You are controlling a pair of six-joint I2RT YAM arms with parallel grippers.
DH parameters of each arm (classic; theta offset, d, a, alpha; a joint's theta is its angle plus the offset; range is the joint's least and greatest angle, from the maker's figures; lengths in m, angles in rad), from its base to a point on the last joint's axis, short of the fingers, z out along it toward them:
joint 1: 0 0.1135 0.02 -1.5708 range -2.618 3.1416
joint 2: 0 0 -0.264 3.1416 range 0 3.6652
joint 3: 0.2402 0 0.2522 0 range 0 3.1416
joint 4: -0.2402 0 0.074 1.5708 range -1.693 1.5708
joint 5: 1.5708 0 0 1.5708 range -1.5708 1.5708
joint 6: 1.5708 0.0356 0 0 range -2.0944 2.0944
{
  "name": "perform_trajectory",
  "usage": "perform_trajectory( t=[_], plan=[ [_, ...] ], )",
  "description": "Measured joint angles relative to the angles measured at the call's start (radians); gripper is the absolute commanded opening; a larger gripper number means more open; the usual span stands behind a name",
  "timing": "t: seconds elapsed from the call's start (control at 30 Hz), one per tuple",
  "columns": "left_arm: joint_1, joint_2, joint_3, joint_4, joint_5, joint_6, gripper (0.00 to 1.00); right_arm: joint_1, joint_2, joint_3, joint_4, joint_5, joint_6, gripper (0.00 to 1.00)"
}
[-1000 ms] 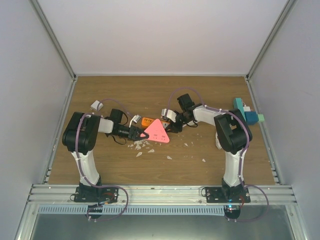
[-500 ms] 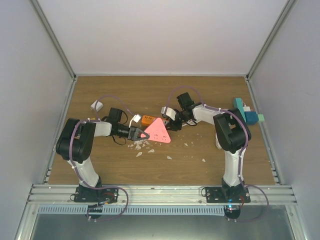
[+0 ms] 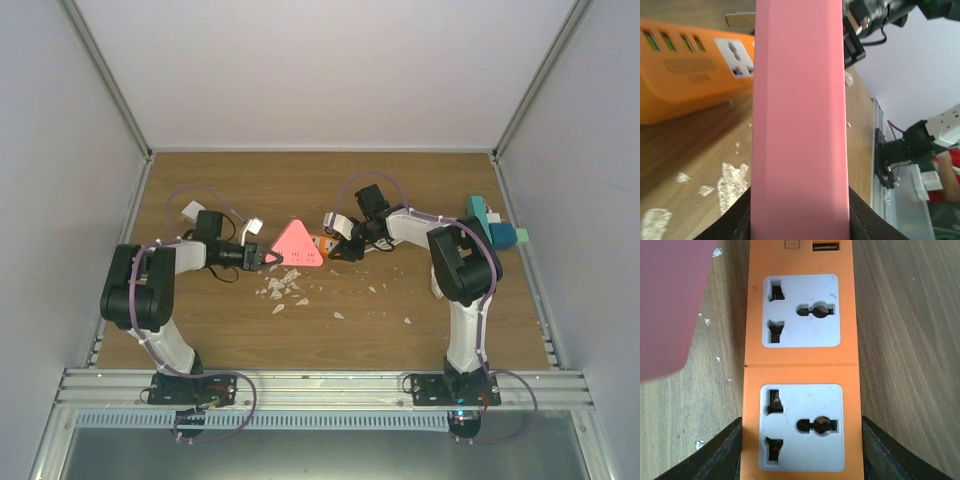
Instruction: Pull the plug off the socket
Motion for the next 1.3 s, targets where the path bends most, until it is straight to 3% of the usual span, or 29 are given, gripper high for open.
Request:
perform_trajectory(
  t=[0.23, 0.47, 0.63, 0.93, 1.1, 1.3],
  plan=[
    [0.068, -0.078, 0.032, -0.011, -0.074, 0.003, 0.00, 0.000, 0.000, 0.000, 0.000, -0.001, -0.001, 0.10],
    [0.137, -0.067, 0.176, -0.072, -0.153, 0.009, 0.00, 0.000, 0.000, 0.000, 0.000, -0.001, -0.001, 0.10],
    [0.180, 0.028, 0.379, -0.097, -0.178, 0.002, 0.00, 0.000, 0.000, 0.000, 0.000, -0.001, -0.002, 0.10],
    [0.218, 0.204, 0.614, -0.137, -0.225, -0.014, 0.00, 0.000, 0.000, 0.000, -0.001, -0.001, -0.008, 0.10],
    [0.240, 0.287, 0.715, -0.156, -0.226, -0.027, 0.00, 0.000, 0.000, 0.000, -0.001, -0.001, -0.008, 0.10],
    [0.279, 0.356, 0.729, -0.151, -0.214, -0.083, 0.00, 0.000, 0.000, 0.000, -0.001, 0.000, -0.008, 0.10]
  ],
)
